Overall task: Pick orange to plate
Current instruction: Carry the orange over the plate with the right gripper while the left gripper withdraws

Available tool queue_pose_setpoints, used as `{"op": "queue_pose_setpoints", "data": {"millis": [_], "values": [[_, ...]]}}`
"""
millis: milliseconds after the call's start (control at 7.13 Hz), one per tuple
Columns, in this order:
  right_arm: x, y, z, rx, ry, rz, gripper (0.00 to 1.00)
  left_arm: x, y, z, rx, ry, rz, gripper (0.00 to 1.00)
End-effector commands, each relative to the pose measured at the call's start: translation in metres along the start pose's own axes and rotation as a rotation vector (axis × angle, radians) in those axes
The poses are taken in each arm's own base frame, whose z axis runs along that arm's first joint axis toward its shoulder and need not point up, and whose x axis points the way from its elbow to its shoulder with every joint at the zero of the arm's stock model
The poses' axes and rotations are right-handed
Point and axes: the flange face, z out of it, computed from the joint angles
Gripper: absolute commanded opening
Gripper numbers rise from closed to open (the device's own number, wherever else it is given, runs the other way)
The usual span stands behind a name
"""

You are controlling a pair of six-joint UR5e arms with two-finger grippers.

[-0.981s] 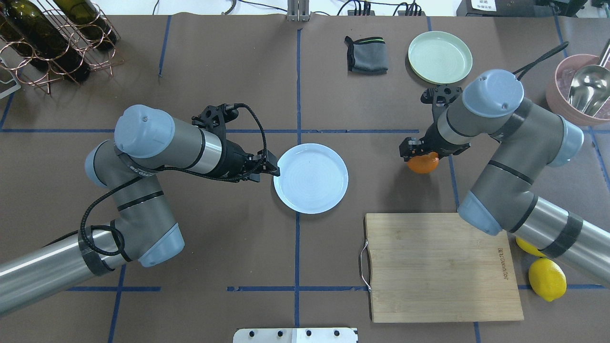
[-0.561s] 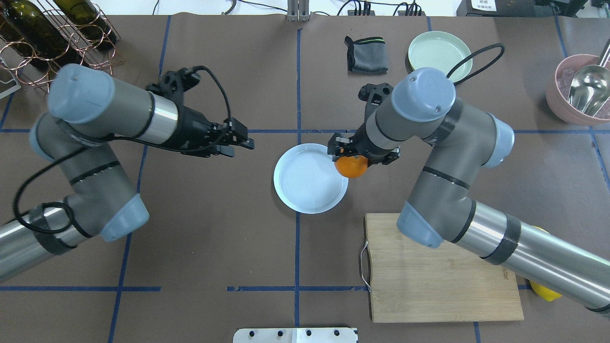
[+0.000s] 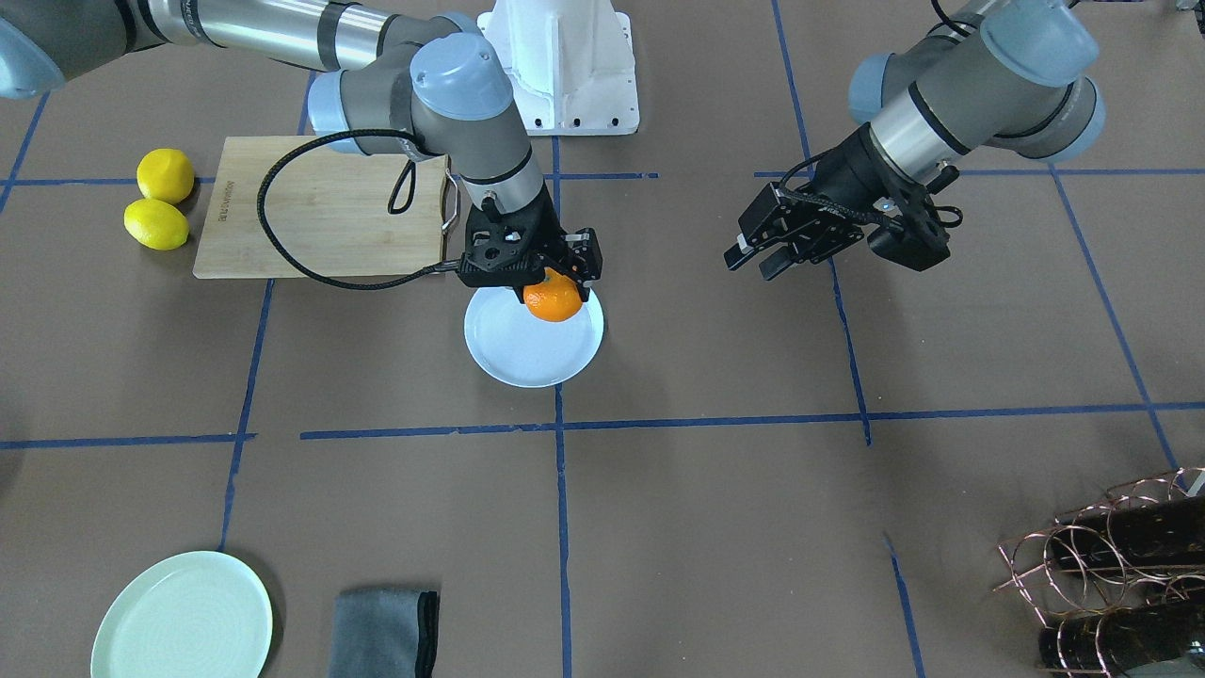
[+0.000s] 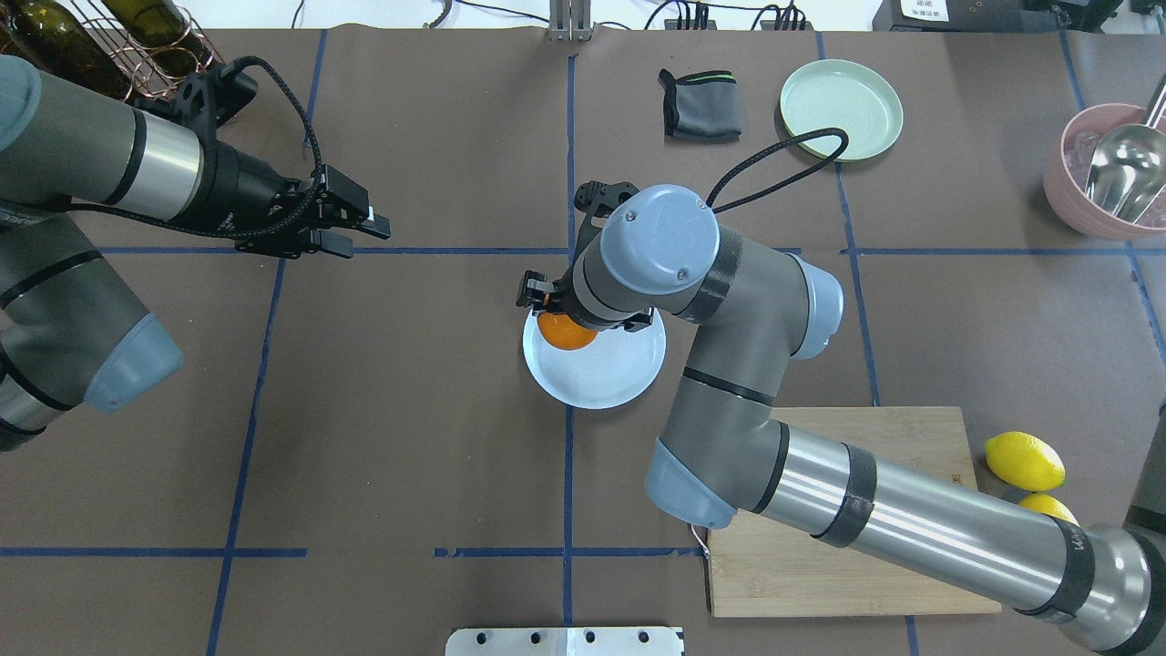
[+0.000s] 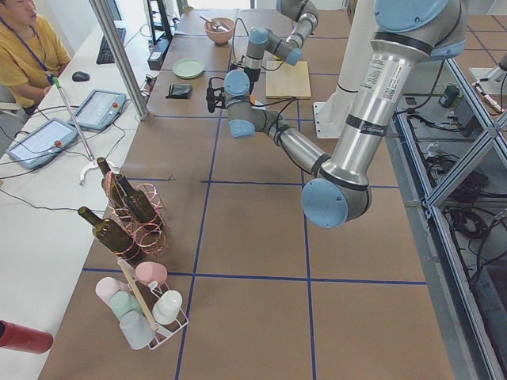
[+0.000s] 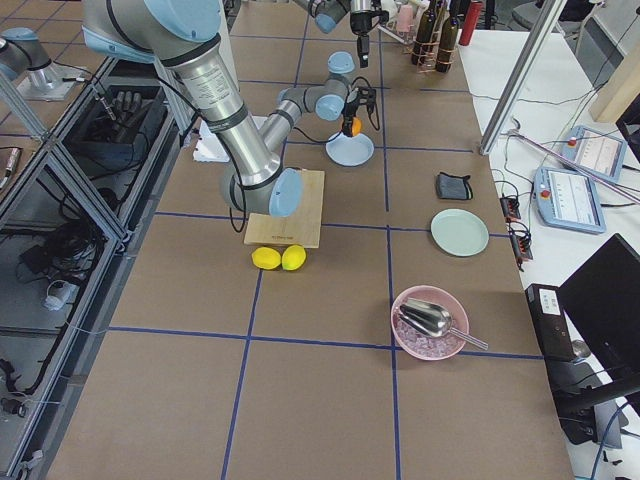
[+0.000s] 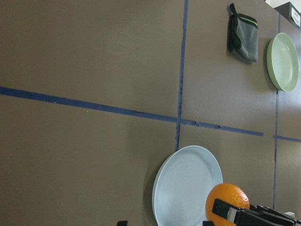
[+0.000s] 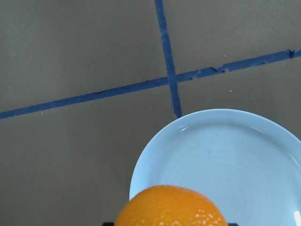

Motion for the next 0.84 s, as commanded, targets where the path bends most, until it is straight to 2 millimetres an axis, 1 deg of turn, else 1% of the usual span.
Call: {"op": "queue_pose_setpoints", "data": {"millis": [0,140,421,701], "values": [[0.001,0.007,0.011,0.015,0.022,0.002,0.0,-0.004,-0.002,0.002,0.003,-0.008,-0.007,0.62],[0.008,0.009,0.029,0.009,0.056,0.004,0.0,-0.007,-0.002,0.004,0.004,-0.013,-0.01,0.62],[0.01,0.01,0.038,0.02,0.075,0.003,0.0,-0.008,-0.002,0.005,0.004,-0.013,-0.012,0.63],[0.017,0.013,0.048,0.035,0.105,-0.011,0.0,-0.008,-0.001,0.006,0.003,-0.015,-0.012,0.64]]}}
